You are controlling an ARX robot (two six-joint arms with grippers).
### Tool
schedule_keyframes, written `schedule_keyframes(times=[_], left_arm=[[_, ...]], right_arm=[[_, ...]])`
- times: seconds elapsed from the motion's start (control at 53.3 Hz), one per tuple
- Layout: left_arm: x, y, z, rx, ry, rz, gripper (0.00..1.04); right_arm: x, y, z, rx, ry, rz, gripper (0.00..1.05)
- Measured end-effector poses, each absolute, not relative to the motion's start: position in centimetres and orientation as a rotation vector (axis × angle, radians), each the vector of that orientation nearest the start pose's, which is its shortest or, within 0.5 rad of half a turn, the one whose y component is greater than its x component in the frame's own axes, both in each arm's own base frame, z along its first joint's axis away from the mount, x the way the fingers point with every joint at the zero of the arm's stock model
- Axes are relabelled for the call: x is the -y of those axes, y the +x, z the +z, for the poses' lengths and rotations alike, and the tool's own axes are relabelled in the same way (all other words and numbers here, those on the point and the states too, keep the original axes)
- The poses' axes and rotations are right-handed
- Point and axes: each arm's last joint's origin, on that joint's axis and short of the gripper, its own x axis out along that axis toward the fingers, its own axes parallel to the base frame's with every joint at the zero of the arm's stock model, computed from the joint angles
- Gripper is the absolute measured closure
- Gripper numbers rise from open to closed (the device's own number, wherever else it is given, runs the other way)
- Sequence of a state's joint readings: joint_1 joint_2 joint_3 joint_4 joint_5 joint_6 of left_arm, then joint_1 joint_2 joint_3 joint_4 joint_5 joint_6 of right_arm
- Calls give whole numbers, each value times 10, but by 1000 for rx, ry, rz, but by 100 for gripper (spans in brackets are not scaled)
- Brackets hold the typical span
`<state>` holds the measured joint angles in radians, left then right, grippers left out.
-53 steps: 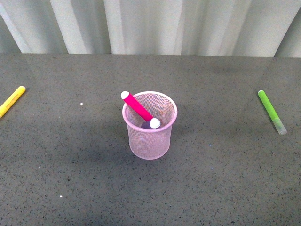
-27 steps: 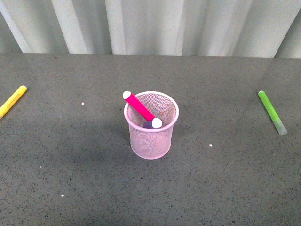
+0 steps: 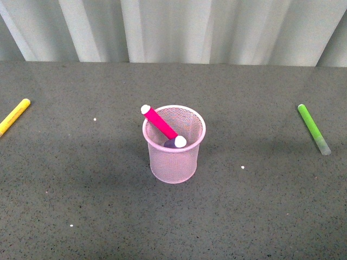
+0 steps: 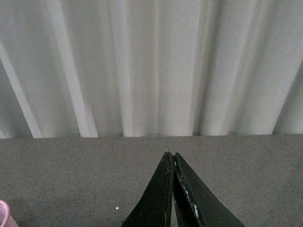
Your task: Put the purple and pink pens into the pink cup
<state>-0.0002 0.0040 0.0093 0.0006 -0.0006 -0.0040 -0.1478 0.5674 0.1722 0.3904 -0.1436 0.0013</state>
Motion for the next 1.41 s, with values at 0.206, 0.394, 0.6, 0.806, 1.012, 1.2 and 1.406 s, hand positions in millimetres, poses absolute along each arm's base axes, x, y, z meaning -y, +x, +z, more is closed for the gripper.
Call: schedule_keyframes(times=[0.206, 0.394, 0.6, 0.806, 1.012, 1.2, 1.406], left_arm=[[0, 97, 166, 6, -4, 0, 7], [0, 97, 166, 6, -4, 0, 7], [0, 97, 166, 6, -4, 0, 7], [0, 97, 166, 6, -4, 0, 7], [0, 97, 166, 6, -4, 0, 7], [0, 97, 166, 6, -4, 0, 7], [0, 97, 166, 6, -4, 0, 7]], right_arm=[[9, 133, 193, -7, 1, -29, 101], [0, 127, 186, -2, 1, 3, 101], [0, 120, 179, -1, 1, -3, 101], [0, 114, 172, 12, 1, -3, 101], [0, 111, 171, 18, 1, -3, 101], [0, 108, 171, 18, 1, -3, 101], [0, 97, 169, 15, 1, -3, 101]])
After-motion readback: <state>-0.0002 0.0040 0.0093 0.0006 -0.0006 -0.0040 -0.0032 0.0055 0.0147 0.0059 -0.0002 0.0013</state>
